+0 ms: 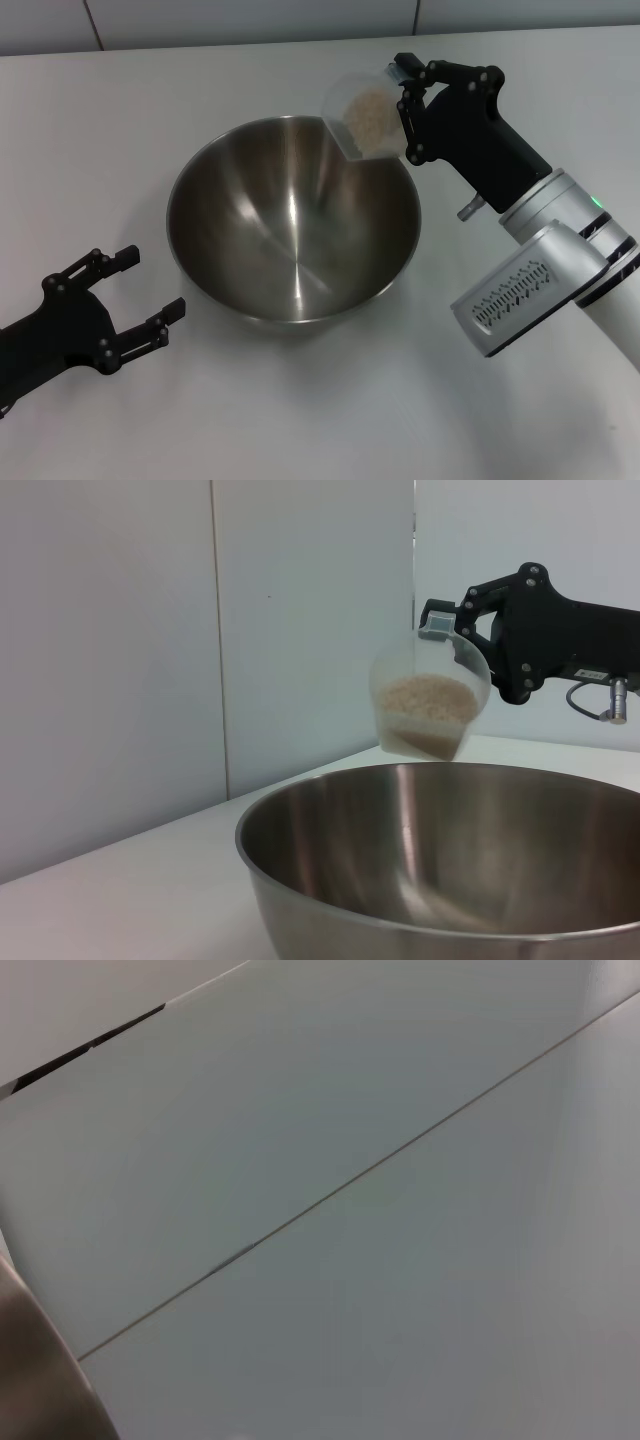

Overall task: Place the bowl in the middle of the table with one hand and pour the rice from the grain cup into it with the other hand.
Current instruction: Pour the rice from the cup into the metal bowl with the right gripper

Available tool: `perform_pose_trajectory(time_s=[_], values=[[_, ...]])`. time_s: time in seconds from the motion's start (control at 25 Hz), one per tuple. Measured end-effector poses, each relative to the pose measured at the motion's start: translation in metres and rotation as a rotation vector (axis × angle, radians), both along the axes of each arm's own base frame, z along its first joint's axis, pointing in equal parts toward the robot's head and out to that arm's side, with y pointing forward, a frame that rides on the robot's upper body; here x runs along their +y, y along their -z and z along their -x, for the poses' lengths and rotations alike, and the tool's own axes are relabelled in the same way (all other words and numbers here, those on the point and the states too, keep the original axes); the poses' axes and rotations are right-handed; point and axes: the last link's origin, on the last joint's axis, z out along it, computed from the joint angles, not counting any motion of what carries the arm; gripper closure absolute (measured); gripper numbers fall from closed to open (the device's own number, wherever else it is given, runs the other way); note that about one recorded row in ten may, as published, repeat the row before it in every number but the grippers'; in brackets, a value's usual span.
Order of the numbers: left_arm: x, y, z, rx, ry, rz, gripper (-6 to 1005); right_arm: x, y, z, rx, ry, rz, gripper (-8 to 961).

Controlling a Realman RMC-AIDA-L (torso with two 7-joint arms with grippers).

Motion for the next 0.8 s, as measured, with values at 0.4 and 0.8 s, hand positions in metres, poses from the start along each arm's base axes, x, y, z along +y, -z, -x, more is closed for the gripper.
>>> perform_pose_trajectory(time_s=[0.4,0.8], values=[[0.0007,0.0000,-0.0003,0.001,0.001,0.000,170,-0.0005,0.0007,0.0005,-0.010,-0.005,-0.006,911],[0.0008,0.0004,-0.0007,0.001,0.003,0.002,170,-0.0023,0.0027,0.0044,-0.068,-0.030,-0.056,914]])
